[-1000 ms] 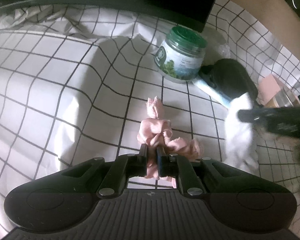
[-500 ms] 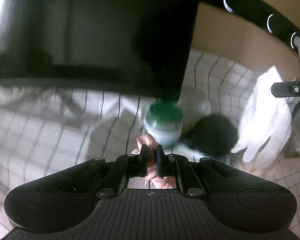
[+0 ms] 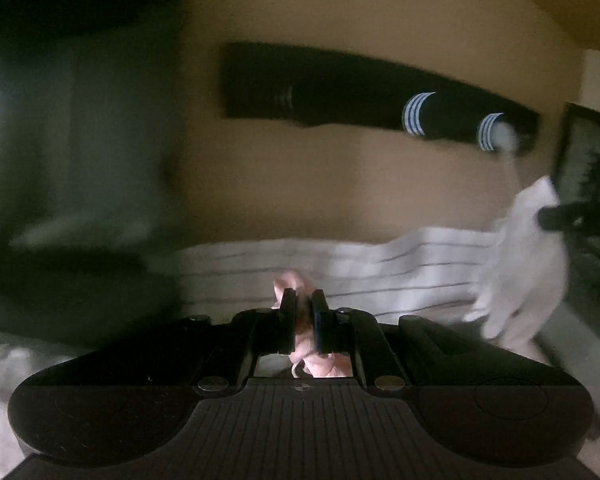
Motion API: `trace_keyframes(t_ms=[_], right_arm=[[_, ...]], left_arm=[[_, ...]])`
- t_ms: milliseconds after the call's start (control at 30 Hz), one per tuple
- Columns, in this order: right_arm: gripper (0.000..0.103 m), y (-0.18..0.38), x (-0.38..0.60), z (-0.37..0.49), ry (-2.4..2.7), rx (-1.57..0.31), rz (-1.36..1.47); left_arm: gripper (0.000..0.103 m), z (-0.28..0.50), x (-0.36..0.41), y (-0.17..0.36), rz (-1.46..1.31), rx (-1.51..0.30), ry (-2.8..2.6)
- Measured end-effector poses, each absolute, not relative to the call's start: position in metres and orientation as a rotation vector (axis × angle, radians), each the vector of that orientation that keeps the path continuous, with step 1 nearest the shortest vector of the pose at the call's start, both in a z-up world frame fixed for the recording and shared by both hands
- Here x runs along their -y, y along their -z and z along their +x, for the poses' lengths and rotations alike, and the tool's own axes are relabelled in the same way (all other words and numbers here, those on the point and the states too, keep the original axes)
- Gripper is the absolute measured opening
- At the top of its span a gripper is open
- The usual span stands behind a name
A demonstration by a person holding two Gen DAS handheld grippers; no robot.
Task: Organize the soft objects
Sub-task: 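Carry the glove and pink fabric into the pink box and open both tools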
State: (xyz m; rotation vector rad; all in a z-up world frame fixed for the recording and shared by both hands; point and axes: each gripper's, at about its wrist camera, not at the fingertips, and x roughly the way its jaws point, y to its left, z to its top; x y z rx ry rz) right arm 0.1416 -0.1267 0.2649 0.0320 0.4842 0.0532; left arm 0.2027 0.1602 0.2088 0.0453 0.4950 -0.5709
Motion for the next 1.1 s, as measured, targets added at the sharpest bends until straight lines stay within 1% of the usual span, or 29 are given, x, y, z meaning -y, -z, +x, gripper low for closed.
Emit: trace_keyframes(t_ms=[167,267,400,500,567,667,733,767,900,1100], right_arm=[[0.013,-0.256,0.177,0.129,0.028,-0.482,0.055],[0.013,-0.247,0.203,0.127,0.067,-0.499,0.088],[0.013,-0.231,0.23,0.128,0.105,-0.525,0.135],[0.013,-0.217,0.242,0.136,0.102,-0.547,0.189],[0.013,-0.202,0.247,0.145,0.1,-0.574,0.213],[0.015,-0.177,0.249,0.16,0.083,-0.65,0.242],[0.025,-0.158,0.253,0.168,0.076,-0.708,0.299],[0.026,-0.15,0.255,0.17,0.074,-0.725,0.316],[0.026,-0.117,0.253,0.175,0.087,-0.803,0.32],[0.026,-0.063,0.223,0.185,0.085,-0.917,0.201]], left_arm=[[0.01,0.203,-0.086,-0.221,0.028,-0.505,0.757],[0.01,0.206,-0.043,-0.217,0.011,-0.545,0.859],[0.012,0.219,0.0,-0.194,-0.066,-0.625,0.97],[0.013,0.236,0.02,-0.163,-0.13,-0.784,1.032],[0.013,0.235,0.028,-0.147,-0.093,-0.773,0.985],[0.013,0.236,0.023,-0.137,-0.086,-0.778,0.931],[0.013,0.24,0.009,-0.136,-0.11,-0.795,0.916],[0.013,0.24,0.003,-0.136,-0.107,-0.792,0.899],[0.013,0.23,-0.03,-0.141,-0.103,-0.771,0.825],[0.013,0.205,-0.086,-0.135,-0.163,-0.768,0.737]])
